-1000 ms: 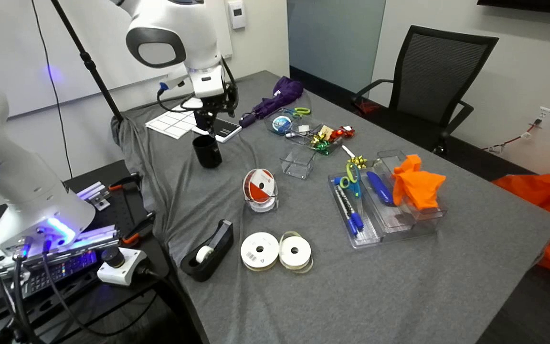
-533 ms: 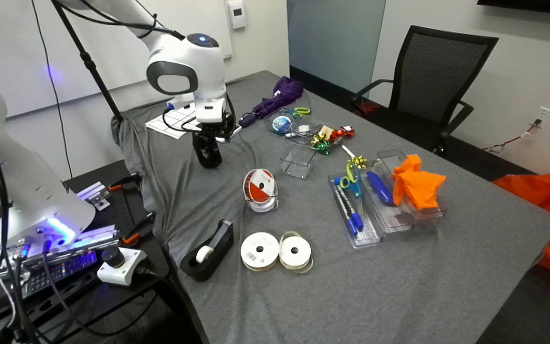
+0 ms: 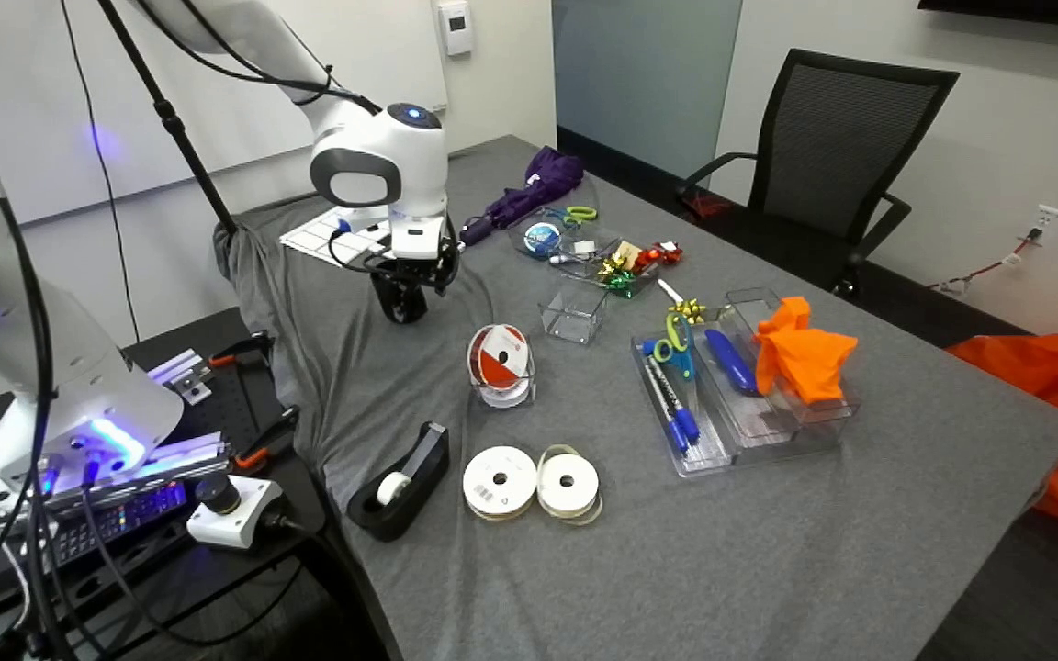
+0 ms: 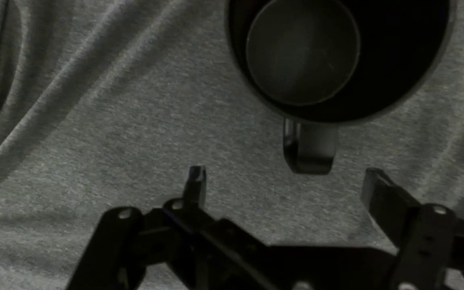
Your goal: Put the black cup on the black object
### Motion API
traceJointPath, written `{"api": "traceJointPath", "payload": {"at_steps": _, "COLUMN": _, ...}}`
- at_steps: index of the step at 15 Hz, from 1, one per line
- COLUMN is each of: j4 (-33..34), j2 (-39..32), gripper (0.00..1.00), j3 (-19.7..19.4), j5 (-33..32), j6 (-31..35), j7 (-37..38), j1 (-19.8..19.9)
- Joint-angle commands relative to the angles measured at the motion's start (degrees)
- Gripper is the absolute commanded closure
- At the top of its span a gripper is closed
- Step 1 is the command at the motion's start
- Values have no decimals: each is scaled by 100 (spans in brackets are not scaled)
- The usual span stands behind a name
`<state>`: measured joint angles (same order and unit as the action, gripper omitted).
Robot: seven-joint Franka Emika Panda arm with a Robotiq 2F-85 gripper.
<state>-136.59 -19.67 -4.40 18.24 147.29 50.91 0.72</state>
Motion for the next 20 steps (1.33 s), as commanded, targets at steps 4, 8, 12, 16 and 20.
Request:
{"api": "traceJointPath", "payload": {"at_steps": 4, "j4": 168, "j2": -399, "gripper": 0, "j3": 112, "j5": 158, "j6": 87, "j7": -324, "j1": 30}}
{"api": "traceJointPath", "payload": {"at_steps": 8, "j4": 70, "j2": -379, "gripper": 25, "j3": 281, "j5": 411, "j6": 192, "j7": -801, "j1": 119}}
{"api": "traceJointPath", "payload": {"at_steps": 12, "j4": 14, "j2": -316, "gripper": 47, "j3": 368, "j5": 738, "j6": 328, "j7": -1292, "j1": 125}}
{"api": "traceJointPath", "payload": {"at_steps": 16, "j4": 3, "j2": -317, "gripper": 75, "j3": 331, "j5": 849, "j6": 392, "j7": -1483, "j1": 84}}
{"api": "traceJointPath", "payload": {"at_steps": 20, "j4": -227, "j2": -162, "gripper": 99, "j3": 198, "j5": 740, "j6": 690, "j7": -1355, "j1": 0}}
